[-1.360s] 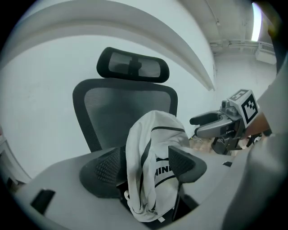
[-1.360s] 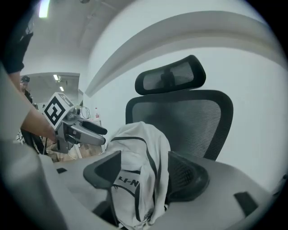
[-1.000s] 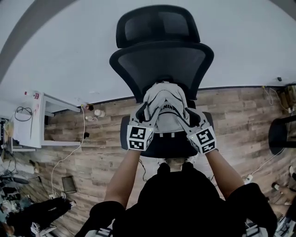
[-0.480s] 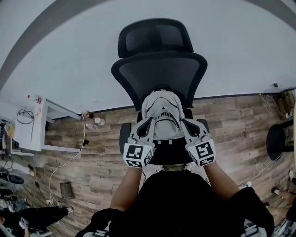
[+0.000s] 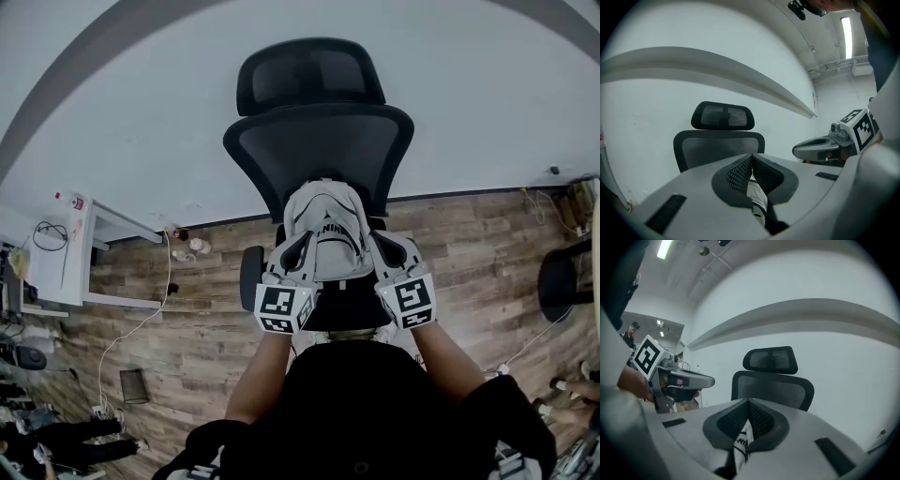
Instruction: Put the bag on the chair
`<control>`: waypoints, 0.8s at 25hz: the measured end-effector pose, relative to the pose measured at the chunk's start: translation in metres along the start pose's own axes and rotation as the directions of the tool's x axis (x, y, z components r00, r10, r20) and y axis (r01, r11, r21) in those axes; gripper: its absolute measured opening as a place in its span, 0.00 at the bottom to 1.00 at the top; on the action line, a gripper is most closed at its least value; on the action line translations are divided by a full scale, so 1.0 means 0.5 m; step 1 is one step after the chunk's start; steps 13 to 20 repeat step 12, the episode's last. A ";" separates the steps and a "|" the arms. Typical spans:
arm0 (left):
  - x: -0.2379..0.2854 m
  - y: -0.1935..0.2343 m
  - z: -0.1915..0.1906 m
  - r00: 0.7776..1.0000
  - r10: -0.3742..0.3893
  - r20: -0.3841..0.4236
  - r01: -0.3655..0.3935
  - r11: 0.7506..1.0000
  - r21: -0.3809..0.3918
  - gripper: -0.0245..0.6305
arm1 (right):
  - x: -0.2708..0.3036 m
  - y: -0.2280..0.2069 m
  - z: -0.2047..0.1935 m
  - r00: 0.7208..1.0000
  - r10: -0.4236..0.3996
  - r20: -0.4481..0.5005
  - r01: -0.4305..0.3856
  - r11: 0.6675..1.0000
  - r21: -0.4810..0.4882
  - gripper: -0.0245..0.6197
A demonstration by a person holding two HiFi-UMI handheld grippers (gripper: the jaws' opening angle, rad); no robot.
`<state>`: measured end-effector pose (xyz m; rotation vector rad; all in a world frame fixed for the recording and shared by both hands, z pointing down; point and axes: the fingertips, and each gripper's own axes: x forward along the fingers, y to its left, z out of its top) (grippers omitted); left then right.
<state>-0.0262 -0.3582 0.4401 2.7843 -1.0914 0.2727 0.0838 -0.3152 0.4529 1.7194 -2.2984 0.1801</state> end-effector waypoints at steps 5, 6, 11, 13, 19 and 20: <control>-0.006 -0.016 -0.013 1.000 -0.003 -0.011 0.003 1.000 0.001 0.07 | -0.007 -0.010 0.003 1.000 -0.020 0.023 0.020 1.000 0.003 0.07; -0.008 -0.016 -0.015 1.000 -0.004 -0.013 0.004 1.000 -0.001 0.07 | -0.007 -0.012 0.004 0.999 -0.026 0.024 0.026 1.000 0.003 0.07; -0.017 -0.002 -0.023 1.000 -0.003 -0.028 0.002 1.000 -0.010 0.07 | 0.001 -0.008 0.010 0.999 -0.049 0.024 0.049 0.999 0.001 0.07; -0.018 0.002 -0.025 1.000 -0.002 -0.031 0.002 1.000 -0.011 0.07 | 0.004 -0.006 0.010 0.999 -0.050 0.020 0.050 0.999 0.000 0.07; -0.018 0.002 -0.025 1.000 -0.002 -0.031 0.002 1.000 -0.011 0.07 | 0.004 -0.006 0.010 0.999 -0.050 0.020 0.050 0.999 0.000 0.07; -0.018 0.002 -0.025 1.000 -0.002 -0.031 0.002 1.000 -0.011 0.07 | 0.004 -0.006 0.010 0.999 -0.050 0.020 0.050 0.999 0.000 0.07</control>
